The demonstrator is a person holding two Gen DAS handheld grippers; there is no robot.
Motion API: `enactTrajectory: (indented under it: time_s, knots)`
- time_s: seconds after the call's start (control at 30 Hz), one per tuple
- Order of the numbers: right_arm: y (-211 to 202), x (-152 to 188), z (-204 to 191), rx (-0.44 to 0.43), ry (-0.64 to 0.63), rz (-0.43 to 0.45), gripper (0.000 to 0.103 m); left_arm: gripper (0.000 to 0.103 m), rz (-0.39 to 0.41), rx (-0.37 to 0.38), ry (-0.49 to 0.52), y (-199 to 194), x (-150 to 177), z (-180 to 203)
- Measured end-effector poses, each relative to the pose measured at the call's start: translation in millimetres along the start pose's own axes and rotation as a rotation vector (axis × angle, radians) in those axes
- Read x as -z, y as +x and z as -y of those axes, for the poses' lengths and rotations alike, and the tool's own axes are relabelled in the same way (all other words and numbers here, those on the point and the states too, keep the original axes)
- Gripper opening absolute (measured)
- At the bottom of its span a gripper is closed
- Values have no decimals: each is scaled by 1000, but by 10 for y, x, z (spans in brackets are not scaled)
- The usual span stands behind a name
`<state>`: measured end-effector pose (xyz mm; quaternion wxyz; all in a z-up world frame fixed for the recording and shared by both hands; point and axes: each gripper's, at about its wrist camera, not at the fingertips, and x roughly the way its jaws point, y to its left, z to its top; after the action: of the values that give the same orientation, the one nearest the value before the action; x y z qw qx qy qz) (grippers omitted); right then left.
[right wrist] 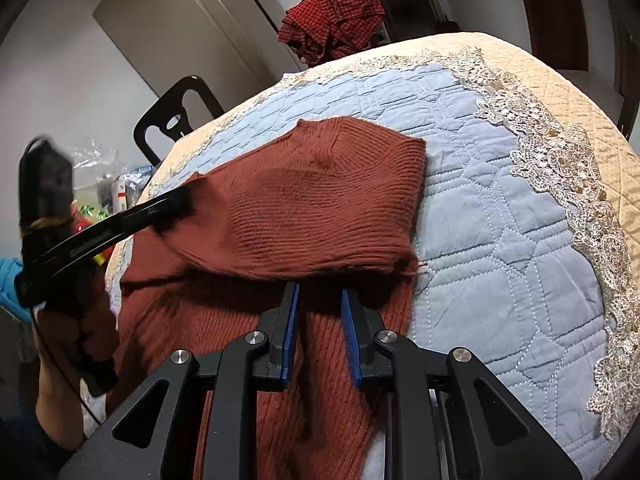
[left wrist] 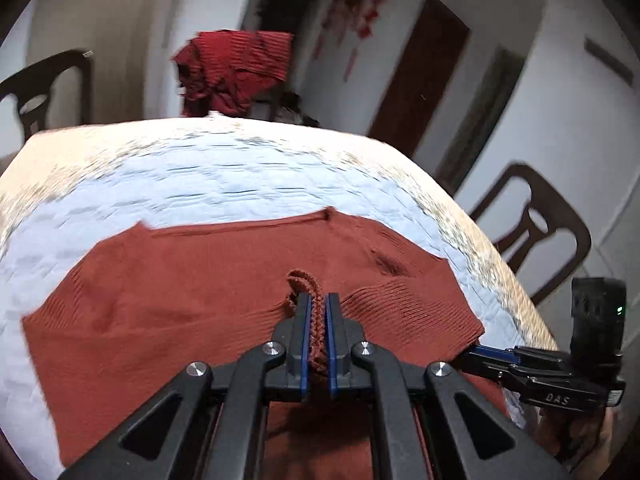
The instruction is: Fold small clothes
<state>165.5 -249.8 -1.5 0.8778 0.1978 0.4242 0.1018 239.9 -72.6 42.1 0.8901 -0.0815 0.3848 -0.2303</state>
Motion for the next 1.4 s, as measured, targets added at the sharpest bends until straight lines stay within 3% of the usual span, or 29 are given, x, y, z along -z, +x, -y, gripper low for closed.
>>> enactTrajectory:
  time_s: [0.13,0.27,0.5,0.7,0.77,0.83,0.87,0.93,1.0,1.07,1.23,1.4]
  knots:
    - [25,11,17,8,9,-6,21,8,-34,-30,-56,21,141,-178]
    - [16,1,-5,19,4,-11,21,8,-81,-12,-81,60,254,-232]
    - [-72,-28,148,62,60,25,21,13,-74,-9,-91,6,294,-242]
    - [-242,-48,89,88,34,67,21,28,-14,-16,-118,-187,198,-352]
    - [-337,-71,68,74,30,100,21,46,3,-17,-124,-216,131,-393]
    - [-377,-125,60,79,30,123,21,56,-29,7,-118,-127,74,-404]
    - [-365,-156,57,78,26,124,21,56,-51,24,-114,-53,52,-402]
    - [-291,-217,62,78,27,113,21,55,-94,30,-110,113,33,-412]
    - [-178,-257,66,72,29,89,21,48,-111,15,-88,217,42,-384]
    - [-65,-274,68,71,28,64,21,12,-106,27,-55,220,45,-297]
    - [113,-350,107,115,22,38,21,10,-96,229,-25,129,10,-60]
    - [161,-350,222,109,62,33,21,9,-124,218,-34,239,-12,-2]
